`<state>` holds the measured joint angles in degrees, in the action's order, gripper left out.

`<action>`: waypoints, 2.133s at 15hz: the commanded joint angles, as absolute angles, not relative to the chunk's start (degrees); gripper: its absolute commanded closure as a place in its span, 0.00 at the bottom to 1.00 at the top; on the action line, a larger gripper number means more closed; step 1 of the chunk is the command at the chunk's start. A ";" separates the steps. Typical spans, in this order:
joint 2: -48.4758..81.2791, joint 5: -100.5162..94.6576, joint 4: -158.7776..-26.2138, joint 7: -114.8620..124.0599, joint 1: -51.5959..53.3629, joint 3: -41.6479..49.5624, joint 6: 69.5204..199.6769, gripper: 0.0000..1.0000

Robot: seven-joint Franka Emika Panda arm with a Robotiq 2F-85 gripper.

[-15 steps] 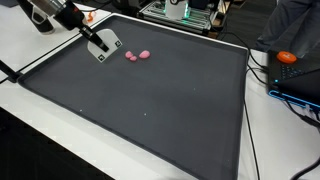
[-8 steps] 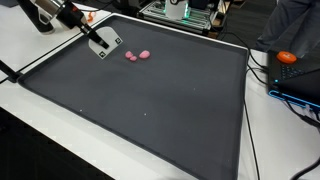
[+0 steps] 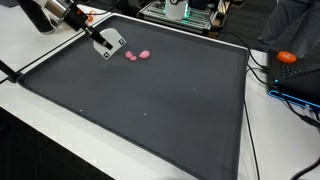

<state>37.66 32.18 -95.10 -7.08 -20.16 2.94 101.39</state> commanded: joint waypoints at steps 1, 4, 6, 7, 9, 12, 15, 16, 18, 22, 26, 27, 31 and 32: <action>35.48 34.82 -99.74 -10.64 -20.92 3.37 103.86 0.99; 34.56 34.81 -102.06 -12.38 -20.70 3.86 105.26 0.99; 33.95 34.55 -103.53 -13.66 -20.57 3.98 106.57 0.99; 33.52 34.46 -104.41 -14.46 -20.49 3.93 107.38 0.99; 32.13 34.17 -106.29 -16.59 -20.25 3.77 109.14 0.99; 29.58 32.84 -109.17 -20.43 -19.51 3.66 111.74 0.99; 26.84 31.19 -111.72 -23.19 -18.66 3.55 112.33 0.99; 25.91 30.53 -112.54 -23.85 -18.26 3.55 112.42 0.99; 23.92 28.81 -114.00 -24.73 -17.26 3.56 112.63 0.99; 20.04 23.63 -116.84 -25.26 -14.66 3.41 114.24 0.99; 16.37 19.25 -119.89 -25.00 -11.76 2.70 116.56 0.99; 15.38 18.39 -120.68 -25.12 -11.11 2.51 117.05 0.99; 10.39 13.77 -124.53 -24.28 -8.08 1.86 120.83 0.99; 9.28 12.91 -125.24 -24.08 -7.52 1.68 121.63 0.99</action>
